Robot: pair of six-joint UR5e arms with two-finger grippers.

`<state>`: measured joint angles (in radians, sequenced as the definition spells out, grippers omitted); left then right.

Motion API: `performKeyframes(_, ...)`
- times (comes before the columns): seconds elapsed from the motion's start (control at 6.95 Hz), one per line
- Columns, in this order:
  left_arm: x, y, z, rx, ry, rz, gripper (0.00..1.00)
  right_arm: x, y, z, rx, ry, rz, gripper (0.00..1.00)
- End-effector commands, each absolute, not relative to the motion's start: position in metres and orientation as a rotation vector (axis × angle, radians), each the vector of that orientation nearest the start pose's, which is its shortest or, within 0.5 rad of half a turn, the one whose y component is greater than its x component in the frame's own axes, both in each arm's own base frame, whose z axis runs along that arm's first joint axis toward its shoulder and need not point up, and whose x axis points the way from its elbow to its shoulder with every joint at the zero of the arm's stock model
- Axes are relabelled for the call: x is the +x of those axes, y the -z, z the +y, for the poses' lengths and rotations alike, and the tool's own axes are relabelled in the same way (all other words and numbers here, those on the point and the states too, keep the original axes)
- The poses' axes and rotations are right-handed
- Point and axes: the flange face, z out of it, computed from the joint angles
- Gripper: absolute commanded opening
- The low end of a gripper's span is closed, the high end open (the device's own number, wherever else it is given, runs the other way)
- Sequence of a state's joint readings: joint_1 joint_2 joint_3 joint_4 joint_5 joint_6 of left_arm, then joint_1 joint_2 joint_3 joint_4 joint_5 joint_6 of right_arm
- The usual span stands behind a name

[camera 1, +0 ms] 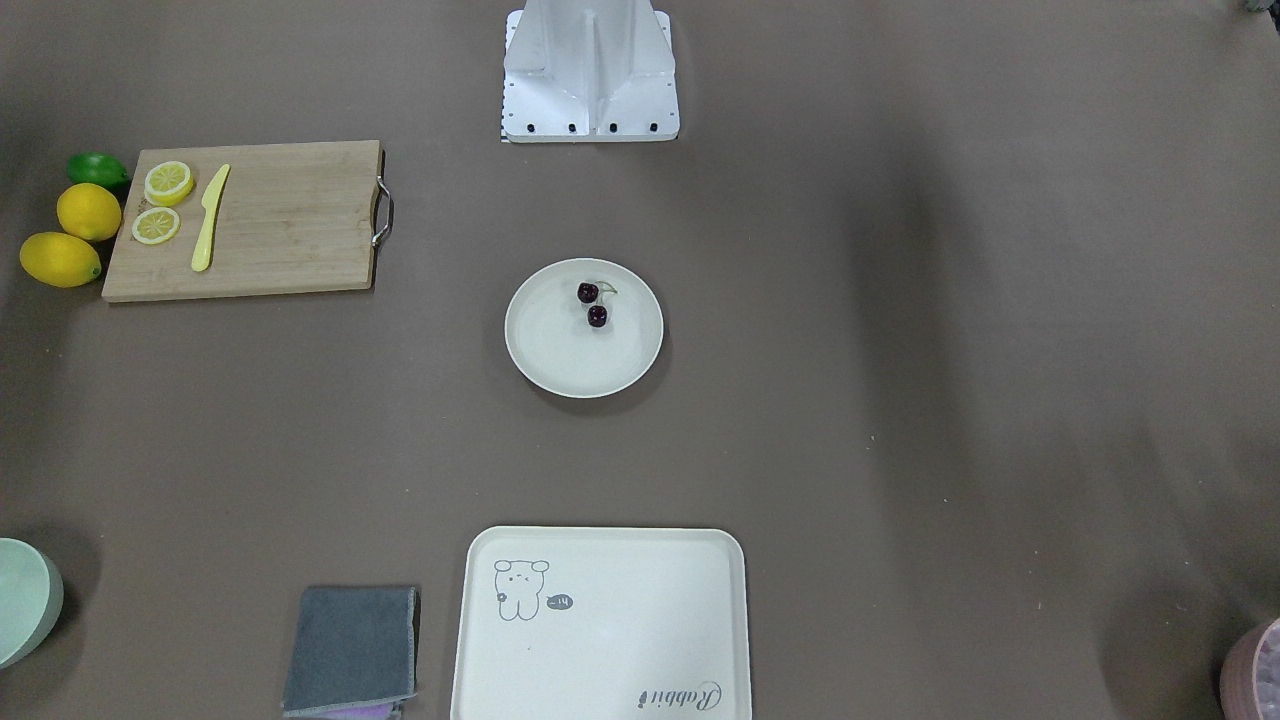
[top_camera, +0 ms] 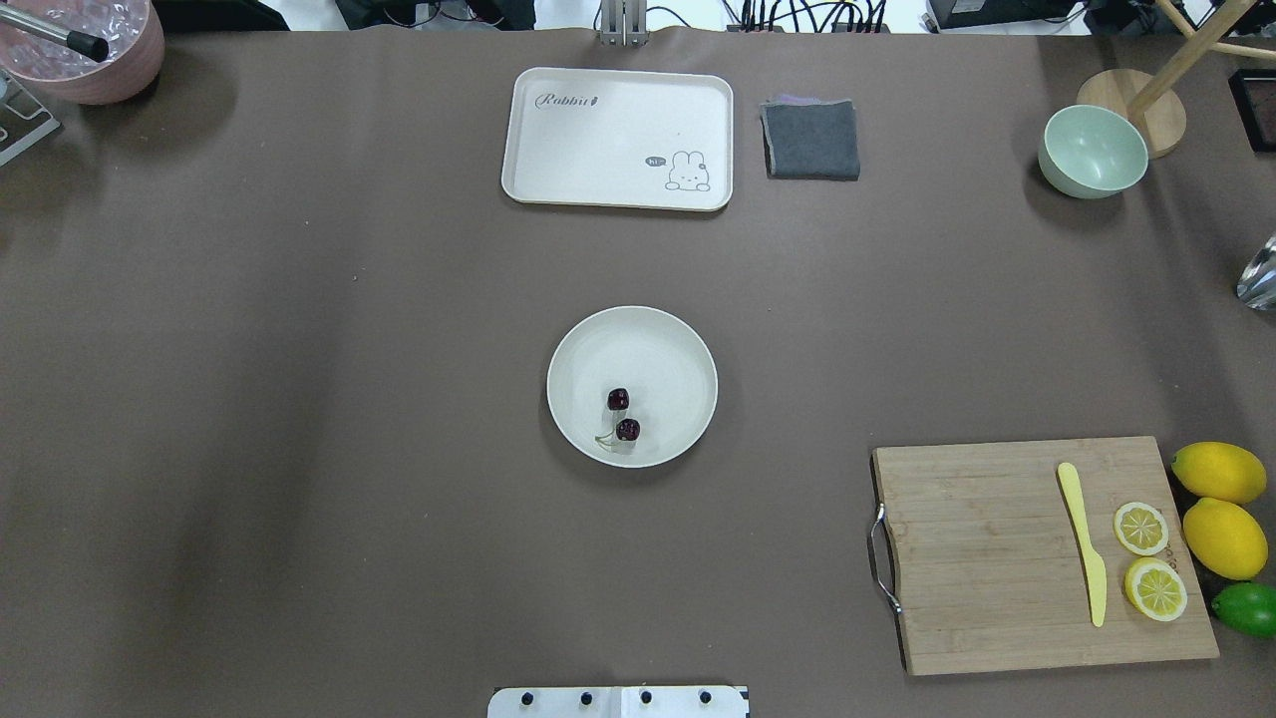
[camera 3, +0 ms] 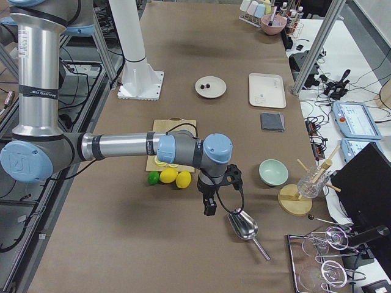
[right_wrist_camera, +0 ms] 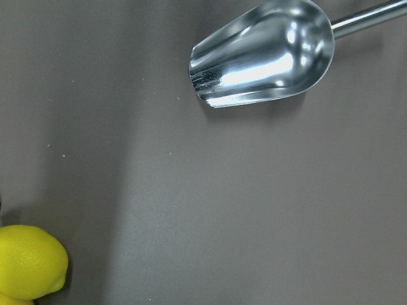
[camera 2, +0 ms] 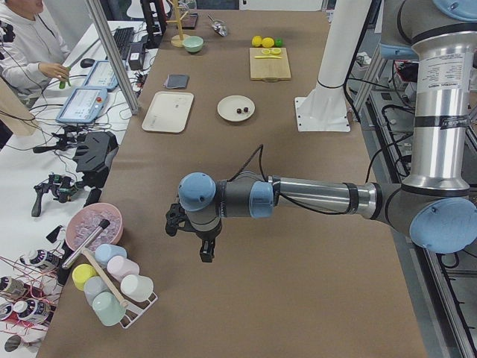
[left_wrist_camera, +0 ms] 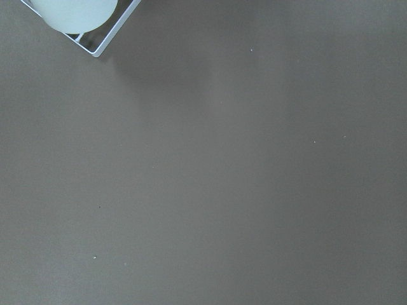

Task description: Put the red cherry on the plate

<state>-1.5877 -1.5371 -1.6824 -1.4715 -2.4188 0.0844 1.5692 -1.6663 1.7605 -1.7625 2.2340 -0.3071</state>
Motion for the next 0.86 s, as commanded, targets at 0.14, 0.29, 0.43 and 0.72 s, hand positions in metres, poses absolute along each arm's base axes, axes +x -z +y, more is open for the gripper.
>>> performKeyframes(0.14, -0.0665, -0.6237, -0.4739, 0.024, -0.055, 0.85, 0.98, 0.0705, -0.6373, -0.4399, 0.009, 0.266, -0.682, 1.0)
performKeyframes(0.29, -0.0665, -0.6244, -0.4732, 0.023, -0.054, 0.85, 0.98, 0.0703, -0.635, -0.4401, 0.013, 0.267, -0.684, 1.0)
performKeyframes(0.43, -0.0665, -0.6245, -0.4732, 0.023, -0.054, 0.85, 0.98, 0.0703, -0.6319, -0.4398, 0.022, 0.276, -0.683, 1.0)
performKeyframes(0.72, -0.0656, -0.6285, -0.4686, 0.016, -0.054, 0.852, 0.98, 0.0703, -0.6304, -0.4407, 0.027, 0.28, -0.683, 1.0)
